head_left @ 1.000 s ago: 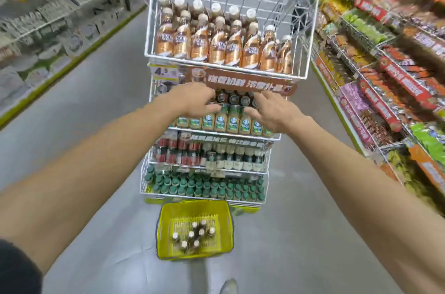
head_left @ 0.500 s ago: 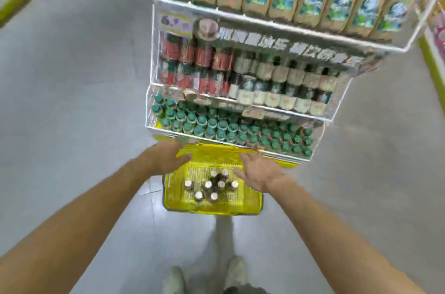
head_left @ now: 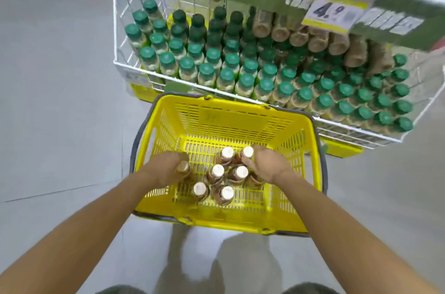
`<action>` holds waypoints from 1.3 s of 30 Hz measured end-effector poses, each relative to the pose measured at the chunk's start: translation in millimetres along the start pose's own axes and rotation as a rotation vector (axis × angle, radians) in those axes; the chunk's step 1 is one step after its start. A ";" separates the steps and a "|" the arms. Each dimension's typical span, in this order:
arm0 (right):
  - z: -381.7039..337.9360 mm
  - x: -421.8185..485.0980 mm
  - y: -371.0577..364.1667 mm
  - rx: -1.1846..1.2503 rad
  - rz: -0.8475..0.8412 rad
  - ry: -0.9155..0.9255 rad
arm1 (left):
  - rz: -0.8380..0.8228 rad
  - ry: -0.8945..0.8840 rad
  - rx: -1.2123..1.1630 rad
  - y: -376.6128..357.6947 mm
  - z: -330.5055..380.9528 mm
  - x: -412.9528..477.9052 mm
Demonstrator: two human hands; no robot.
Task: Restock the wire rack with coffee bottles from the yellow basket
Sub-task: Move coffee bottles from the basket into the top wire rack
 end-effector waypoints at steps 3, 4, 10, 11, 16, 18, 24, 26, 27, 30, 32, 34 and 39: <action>1.6 12.0 -1.2 0.103 0.090 -0.031 | 0.095 0.016 -0.080 6.5 -3.8 6.8; 1.5 13.5 1.8 0.152 0.116 -0.043 | 0.115 0.026 -0.109 10.9 -2.3 7.5; -8.1 -16.7 95.4 0.393 0.301 -0.051 | 0.225 -0.019 -0.229 105.0 39.2 -10.1; -13.8 -29.6 132.4 0.431 0.333 -0.033 | 0.247 -0.019 -0.241 139.7 53.2 -19.8; -57.3 -109.3 374.5 0.523 0.498 0.034 | 0.327 -0.101 -0.283 363.5 163.0 -89.3; -75.6 -148.6 486.5 0.535 0.558 0.039 | 0.332 -0.125 -0.281 464.8 215.6 -121.2; -116.1 -254.8 802.4 0.586 0.719 0.088 | 0.424 -0.313 -0.389 751.8 380.2 -204.6; -120.4 -288.6 890.6 0.616 0.815 0.109 | 0.456 -0.343 -0.471 826.4 429.5 -225.9; -120.1 -302.6 928.5 0.625 0.853 0.115 | 0.474 -0.358 -0.515 858.3 453.4 -235.1; -110.5 -332.1 1019.2 0.617 0.960 0.140 | 0.534 -0.425 -0.604 932.0 520.9 -251.6; -96.5 -339.2 1063.0 0.583 1.016 0.121 | 0.586 -0.472 -0.651 967.4 559.9 -253.6; -76.6 -338.7 1096.6 0.528 1.065 0.096 | 0.604 -0.494 -0.704 989.4 592.5 -246.7; -17.5 -318.1 1152.9 0.495 1.127 0.038 | 0.600 -0.428 -0.763 1010.3 657.5 -202.9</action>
Point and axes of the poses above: each hand's wrist, its own x-axis towards the middle knuckle, its own y-axis out of the back of the hand, z = x × y, the point moved 8 cm from there along x, towards the middle knuckle, and after that the axes turned 13 degrees about z, right-handed, at the moved point
